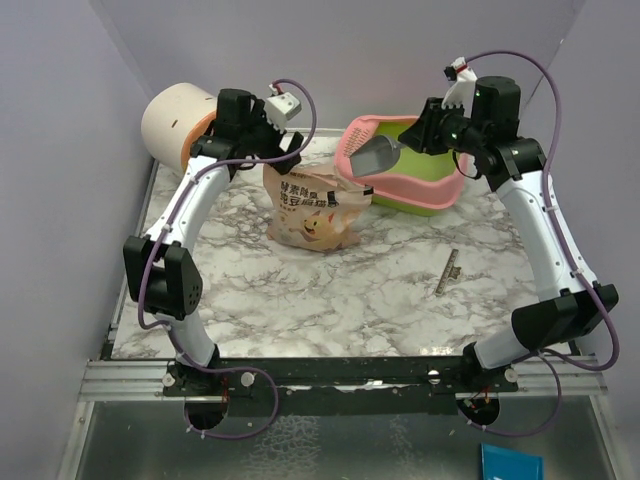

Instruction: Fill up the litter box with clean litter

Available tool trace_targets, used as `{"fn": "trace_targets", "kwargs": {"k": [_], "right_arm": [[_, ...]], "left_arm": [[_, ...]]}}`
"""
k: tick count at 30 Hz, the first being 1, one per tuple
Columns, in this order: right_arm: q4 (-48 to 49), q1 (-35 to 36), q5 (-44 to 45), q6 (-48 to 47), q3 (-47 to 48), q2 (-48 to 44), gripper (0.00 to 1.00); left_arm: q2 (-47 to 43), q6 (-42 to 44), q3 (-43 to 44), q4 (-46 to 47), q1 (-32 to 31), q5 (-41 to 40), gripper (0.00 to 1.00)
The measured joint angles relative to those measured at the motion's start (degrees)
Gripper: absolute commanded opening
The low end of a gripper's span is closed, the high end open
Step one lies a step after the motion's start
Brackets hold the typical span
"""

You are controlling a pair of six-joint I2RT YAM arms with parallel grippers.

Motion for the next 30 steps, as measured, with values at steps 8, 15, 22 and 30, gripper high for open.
{"fn": "trace_targets", "kwargs": {"k": [8, 15, 22, 30], "right_arm": [[-2.14, -0.28, 0.17, -0.42, 0.00, 0.13, 0.01], [-2.14, -0.26, -0.42, -0.39, -0.98, -1.46, 0.01], [-2.21, -0.26, -2.25, -0.39, -1.46, -2.29, 0.01], [-2.84, -0.28, -3.45, -0.79, -1.75, -2.38, 0.01]], "left_arm": [[-0.52, 2.05, -2.69, 1.01, 5.79, 12.37, 0.96], [-8.02, 1.51, -10.43, 6.60, 11.04, 20.15, 0.96], [-14.21, 1.70, -16.06, 12.70, 13.22, 25.27, 0.96], [-13.92, 3.45, -17.55, 16.35, 13.05, 26.01, 0.96]]}}
